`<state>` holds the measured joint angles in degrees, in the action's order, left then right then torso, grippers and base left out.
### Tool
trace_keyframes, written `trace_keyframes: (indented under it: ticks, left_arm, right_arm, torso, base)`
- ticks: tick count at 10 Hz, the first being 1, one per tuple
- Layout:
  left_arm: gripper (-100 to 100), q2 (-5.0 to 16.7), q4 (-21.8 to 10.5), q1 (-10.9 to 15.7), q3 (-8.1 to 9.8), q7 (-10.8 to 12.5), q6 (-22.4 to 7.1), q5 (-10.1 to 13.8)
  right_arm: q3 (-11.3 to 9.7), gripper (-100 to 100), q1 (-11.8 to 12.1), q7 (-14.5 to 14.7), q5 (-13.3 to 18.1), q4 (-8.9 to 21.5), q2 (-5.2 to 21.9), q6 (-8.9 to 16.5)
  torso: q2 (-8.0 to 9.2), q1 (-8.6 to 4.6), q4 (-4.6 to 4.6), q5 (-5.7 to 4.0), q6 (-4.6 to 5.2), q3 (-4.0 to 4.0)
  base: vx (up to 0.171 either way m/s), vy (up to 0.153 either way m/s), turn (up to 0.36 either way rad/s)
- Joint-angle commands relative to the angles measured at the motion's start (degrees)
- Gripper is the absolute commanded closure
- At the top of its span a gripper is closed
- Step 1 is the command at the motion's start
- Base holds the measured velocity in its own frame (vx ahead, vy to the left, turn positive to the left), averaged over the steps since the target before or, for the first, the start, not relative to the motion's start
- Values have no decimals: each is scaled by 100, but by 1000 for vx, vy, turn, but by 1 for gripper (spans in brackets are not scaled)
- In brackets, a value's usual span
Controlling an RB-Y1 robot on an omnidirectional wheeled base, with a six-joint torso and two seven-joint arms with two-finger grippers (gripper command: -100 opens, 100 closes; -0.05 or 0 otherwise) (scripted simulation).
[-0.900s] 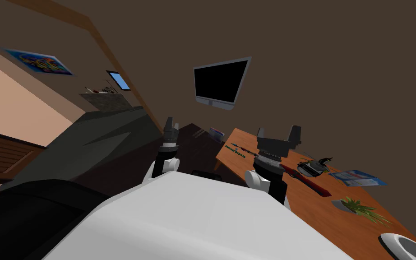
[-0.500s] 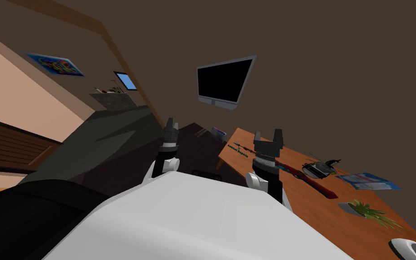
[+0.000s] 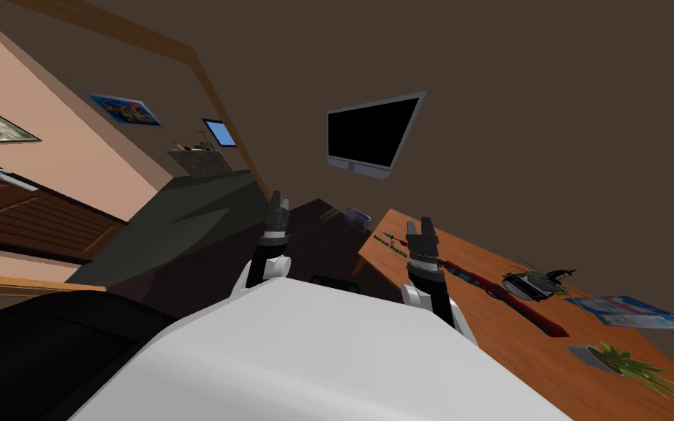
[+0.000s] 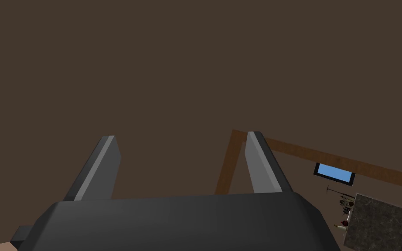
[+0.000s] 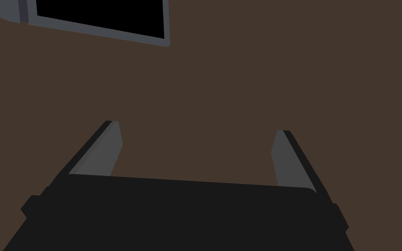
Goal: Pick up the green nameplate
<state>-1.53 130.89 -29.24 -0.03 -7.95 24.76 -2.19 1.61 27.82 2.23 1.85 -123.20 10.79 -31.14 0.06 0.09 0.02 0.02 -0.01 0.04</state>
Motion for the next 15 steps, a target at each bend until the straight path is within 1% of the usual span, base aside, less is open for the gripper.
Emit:
trace_keyframes:
  ticks: [1,2,3,4,5,6,7,8,9,10,11,12,13,14,15]
  left_arm:
    - [0,0,0,0,0,0,0,0]
    - [0,0,0,0,0,0,0,0]
    - [0,0,0,0,0,0,0,0]
    - [0,0,0,0,0,0,0,0]
    - [0,0,0,-1,1,0,0,0]
    - [0,0,0,0,0,0,0,0]
    - [0,0,0,-1,1,0,0,0]
    - [0,0,0,0,0,0,0,0]
    - [0,0,0,-1,1,0,0,0]
    - [0,0,0,0,0,0,0,0]
    - [0,0,0,-1,1,0,0,0]
    - [0,0,0,0,0,0,0,0]
    - [0,0,0,-1,1,0,0,0]
    - [0,0,0,-1,1,0,0,0]
    - [0,0,0,0,0,0,0,0]
  right_arm:
    - [33,-100,-19,286,144,286,227,-36]
    - [33,-100,-19,349,144,367,227,-36]
    - [57,-100,-15,554,239,581,374,-76]
    - [57,-100,-15,556,239,610,374,-76]
    - [80,-100,-13,767,338,787,520,-116]
    - [80,-100,-13,767,338,864,520,-116]
    - [103,-100,-13,984,443,1006,666,-156]
    - [103,-100,-13,984,443,1127,666,-156]
    - [125,-100,-16,1203,553,1300,810,-195]
    - [125,-100,-16,1203,553,1399,810,-195]
    - [146,-100,-20,1426,667,1557,953,-234]
    - [146,-100,-20,1426,667,1678,953,-234]
    - [146,-100,-20,1426,667,1679,953,-234]
    - [166,-100,-26,1651,784,1886,1094,-271]
    - [166,-100,-26,1651,784,1966,1094,-271]
  torso:
    - [0,0,0,0,0,0]
    - [2,2,0,1,0,1]
    - [1,-1,1,0,2,1]
    - [1,0,0,0,0,1]
    - [-1,-4,0,0,2,0]
    - [-1,-4,0,0,1,-1]
    - [-3,-5,0,-1,2,-1]
    - [-4,-5,0,-1,0,-2]
    - [-3,-6,0,-1,3,-1]
    - [-4,-6,0,-1,0,-2]
    - [-4,-6,0,-1,3,-2]
    - [-3,-5,0,-1,0,-2]
    - [-4,-7,0,-1,3,-2]
    - [-4,-9,0,-1,3,-2]
    - [-4,-8,-1,-1,1,-2]
  base:
    - [-22,39,158]
    - [-22,29,42]
    - [-18,30,117]
    - [-10,20,47]
    - [-11,26,99]
    - [-7,17,53]
    - [-8,22,121]
    - [-7,16,64]
    - [-7,20,108]
    - [-4,16,63]
    - [-7,21,139]
    - [-5,15,61]
    - [-1,7,-16]
    - [-2,14,113]
    - [-1,11,82]
